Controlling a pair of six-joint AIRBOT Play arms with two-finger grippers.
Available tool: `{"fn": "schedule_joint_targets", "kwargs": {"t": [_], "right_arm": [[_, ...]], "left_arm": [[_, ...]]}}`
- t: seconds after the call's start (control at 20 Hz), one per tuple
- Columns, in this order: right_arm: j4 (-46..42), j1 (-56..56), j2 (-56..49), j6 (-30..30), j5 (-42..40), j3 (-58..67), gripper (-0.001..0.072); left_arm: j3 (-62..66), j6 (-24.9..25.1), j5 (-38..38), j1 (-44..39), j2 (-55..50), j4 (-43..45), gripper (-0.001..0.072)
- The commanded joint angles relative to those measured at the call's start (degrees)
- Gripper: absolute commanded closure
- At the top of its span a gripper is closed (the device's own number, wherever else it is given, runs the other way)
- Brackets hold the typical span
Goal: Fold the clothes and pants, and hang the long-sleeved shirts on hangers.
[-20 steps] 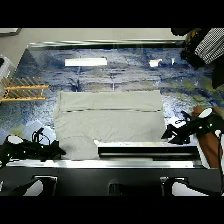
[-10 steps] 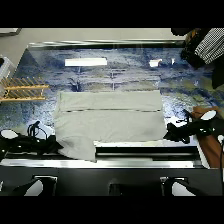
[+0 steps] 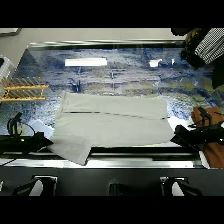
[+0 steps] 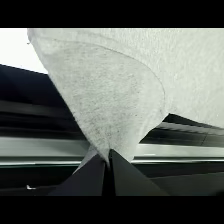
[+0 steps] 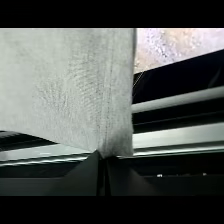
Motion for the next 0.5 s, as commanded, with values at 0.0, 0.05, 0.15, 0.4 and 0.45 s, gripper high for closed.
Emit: {"fn": "schedule_joint_targets", "kwargs": {"t": [0.0,0.05,0.15,0.4,0.45], "right_arm": [[2.3,0.0,3.5,0.2,-1.6,0.0,0.0679],[5.4,0.0,2.5,-2.0,-5.0,0.0,0.068],[14.4,0.1,-0.4,-5.9,-13.8,0.2,0.068],[16.4,0.2,-13.3,-10.0,-24.8,5.2,0.068],[16.9,0.2,-16.0,-10.5,-25.8,6.2,0.068]], "left_arm": [[0.7,-1.1,0.3,0.0,2.0,-3.1,0.069],[1.2,-0.1,2.2,0.0,0.8,-4.7,0.0691],[3.4,0.8,6.7,0.0,-3.7,-6.6,0.069],[13.9,5.0,13.6,-1.4,-21.0,-9.6,0.069],[16.8,5.0,14.6,-2.4,-25.0,-9.8,0.069]]}}
